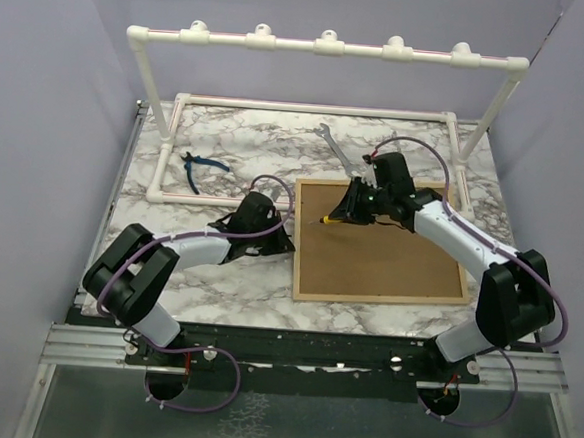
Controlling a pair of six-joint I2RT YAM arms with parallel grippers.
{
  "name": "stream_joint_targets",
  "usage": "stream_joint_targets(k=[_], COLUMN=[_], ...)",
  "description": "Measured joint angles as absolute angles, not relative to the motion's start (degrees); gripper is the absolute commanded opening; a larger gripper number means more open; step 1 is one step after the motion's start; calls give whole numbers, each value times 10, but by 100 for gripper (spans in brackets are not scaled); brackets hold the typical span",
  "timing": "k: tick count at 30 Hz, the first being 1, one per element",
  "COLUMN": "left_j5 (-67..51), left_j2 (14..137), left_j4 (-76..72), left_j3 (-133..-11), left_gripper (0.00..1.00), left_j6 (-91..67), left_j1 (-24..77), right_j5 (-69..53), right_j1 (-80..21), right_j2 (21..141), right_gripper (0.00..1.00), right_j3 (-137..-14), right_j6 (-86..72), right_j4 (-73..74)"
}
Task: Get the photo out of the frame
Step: Release the photo frame item from the photo frame.
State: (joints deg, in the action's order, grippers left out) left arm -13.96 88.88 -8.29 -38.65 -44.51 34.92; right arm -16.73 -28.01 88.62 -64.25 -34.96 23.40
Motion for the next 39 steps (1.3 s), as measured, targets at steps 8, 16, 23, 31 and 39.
stream_joint_targets(k=[8,16,23,31,39], left_j5=[-139,-143,-156,-161,-173], left_j2=[856,858,897,937,970], left_j4=[-34,-31,-78,-103,-115], left_j3=[-397,-456,-476,-488,-519], left_gripper=[16,32,33,31,30], left_j6=[-424,-393,-388,-388,-387], left_j1=[339,287,269,263,257], right_j5=[-344,-471,-511,-519,-519], right_j1=[-157,-105,-105,-105,-105], right_j2=[871,967,1032,1082,1110], right_gripper=[1,1,0,1,0], right_j3=[-552,-554,-569,-612,-628], right_j6=[-309,-299,-307,-335,-347], right_j4=[97,-14,-63,-90,-93])
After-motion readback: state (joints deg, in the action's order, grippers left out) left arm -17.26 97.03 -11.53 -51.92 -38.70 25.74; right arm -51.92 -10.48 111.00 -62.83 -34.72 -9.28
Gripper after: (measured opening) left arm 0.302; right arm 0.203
